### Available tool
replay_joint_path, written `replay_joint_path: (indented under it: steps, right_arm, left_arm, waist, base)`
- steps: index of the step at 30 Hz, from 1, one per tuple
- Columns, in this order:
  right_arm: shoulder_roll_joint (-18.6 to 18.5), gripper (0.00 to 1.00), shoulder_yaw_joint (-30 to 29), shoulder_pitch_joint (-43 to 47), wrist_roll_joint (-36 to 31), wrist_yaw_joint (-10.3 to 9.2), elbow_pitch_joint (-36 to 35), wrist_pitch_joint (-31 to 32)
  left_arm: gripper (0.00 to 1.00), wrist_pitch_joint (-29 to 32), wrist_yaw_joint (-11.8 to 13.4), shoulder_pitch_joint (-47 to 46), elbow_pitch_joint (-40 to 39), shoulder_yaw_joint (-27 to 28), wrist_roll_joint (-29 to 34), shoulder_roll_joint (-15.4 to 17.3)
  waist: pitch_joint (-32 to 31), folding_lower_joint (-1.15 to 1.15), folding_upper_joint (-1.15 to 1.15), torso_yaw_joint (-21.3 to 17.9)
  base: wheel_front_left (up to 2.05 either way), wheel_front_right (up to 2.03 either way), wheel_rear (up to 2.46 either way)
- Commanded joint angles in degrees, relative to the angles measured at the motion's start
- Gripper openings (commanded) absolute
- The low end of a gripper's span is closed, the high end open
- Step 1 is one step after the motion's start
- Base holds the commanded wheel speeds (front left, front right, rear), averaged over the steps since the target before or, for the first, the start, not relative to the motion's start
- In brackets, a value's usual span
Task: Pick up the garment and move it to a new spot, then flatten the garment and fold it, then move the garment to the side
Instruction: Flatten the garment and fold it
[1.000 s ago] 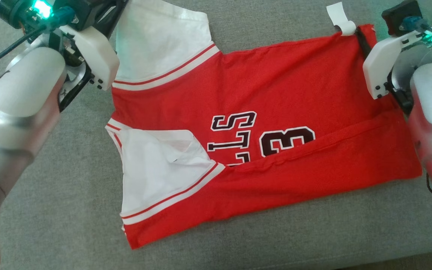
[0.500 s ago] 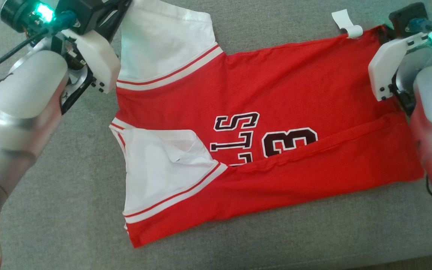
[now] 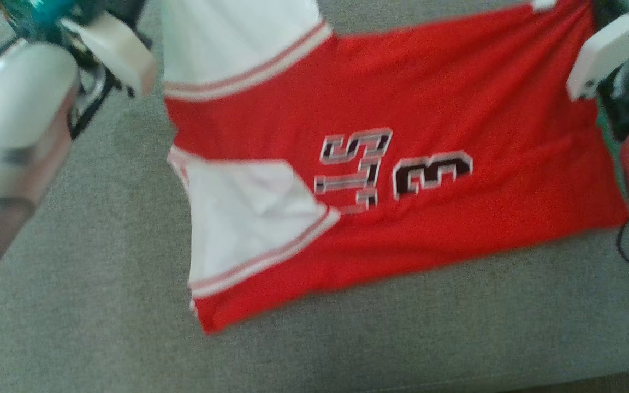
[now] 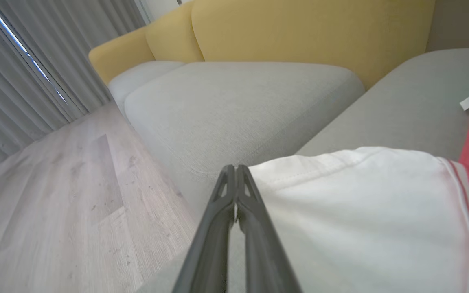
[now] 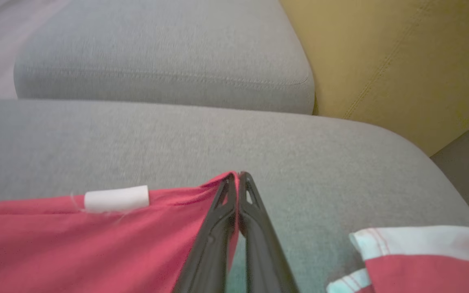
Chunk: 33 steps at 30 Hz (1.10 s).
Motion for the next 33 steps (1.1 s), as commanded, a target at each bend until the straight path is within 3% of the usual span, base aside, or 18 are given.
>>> replay_joint_path:
  steps: [1,6,13,24,33]
  right_arm:
    - [-1.15,0.0,-0.3,-2.33,1.43,-0.05,-1.74,-1.17]
    - [-2.96,0.0,-0.58,-2.77,5.31,-0.05,-1.85,-3.7]
    - [-4.42,0.0,3.31,3.2,11.52,-0.05,-3.6,-6.12]
    - [-7.93,0.0,7.0,16.43,19.82,-0.05,-11.7,-7.15]
    - [-9.01,0.0,5.39,26.51,22.34,-0.05,-17.73,-6.23]
  left_arm:
    - [0.0,-1.01,1.02,-4.37,-0.5,3.5,0.6,2.64]
    - [0.0,-1.79,1.91,-4.34,-3.34,7.44,0.42,3.13]
    - [0.0,-1.84,3.01,3.7,-13.32,13.39,0.94,5.33]
    - [0.0,-1.85,8.81,24.2,-30.14,17.39,2.85,10.95]
    - [0.0,-1.85,13.32,37.9,-38.42,20.02,2.95,11.46]
  waist:
    - [0.22,0.0,0.0,0.14]
    - [-0.07,0.0,0.0,0.59]
    - [-2.06,0.0,0.0,1.31]
    - [-6.26,0.0,0.0,2.51]
    - [-7.72,0.0,0.0,3.83]
  base:
    - [0.0,0.0,0.0]
    - [0.0,0.0,0.0]
    - [0.0,0.0,0.0]
    - [0.0,0.0,0.0]
    - [0.0,0.0,0.0]
